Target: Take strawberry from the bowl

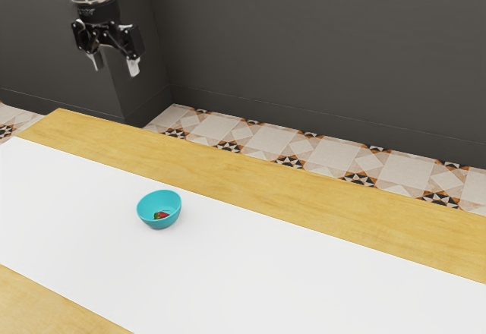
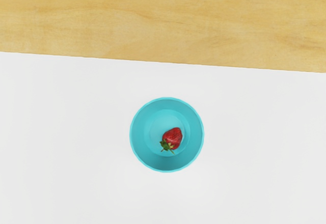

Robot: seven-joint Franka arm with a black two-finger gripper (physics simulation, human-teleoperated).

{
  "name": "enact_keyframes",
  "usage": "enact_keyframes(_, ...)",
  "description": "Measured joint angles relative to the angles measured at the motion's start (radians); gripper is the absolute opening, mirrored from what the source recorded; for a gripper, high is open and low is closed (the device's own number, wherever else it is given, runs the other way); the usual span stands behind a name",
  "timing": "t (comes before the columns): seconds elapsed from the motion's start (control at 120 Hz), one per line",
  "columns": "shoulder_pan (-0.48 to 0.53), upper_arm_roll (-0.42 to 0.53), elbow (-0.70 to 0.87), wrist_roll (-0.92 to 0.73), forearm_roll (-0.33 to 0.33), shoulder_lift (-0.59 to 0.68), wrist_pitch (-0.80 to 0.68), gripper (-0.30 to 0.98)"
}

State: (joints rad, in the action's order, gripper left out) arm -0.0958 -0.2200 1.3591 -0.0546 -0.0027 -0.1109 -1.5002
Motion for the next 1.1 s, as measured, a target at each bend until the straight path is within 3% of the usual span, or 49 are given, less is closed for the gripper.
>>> enact_keyframes(0.35,-0.009,-0.001,0.030,-0.008,-0.001,-0.042,-0.033,0.67)
enact_keyframes(0.842,-0.087,-0.001,0.301,0.018,-0.017,-0.245,-0.446,0.67)
enact_keyframes(1.1,-0.124,-0.001,0.405,0.026,-0.018,-0.231,-0.569,0.67)
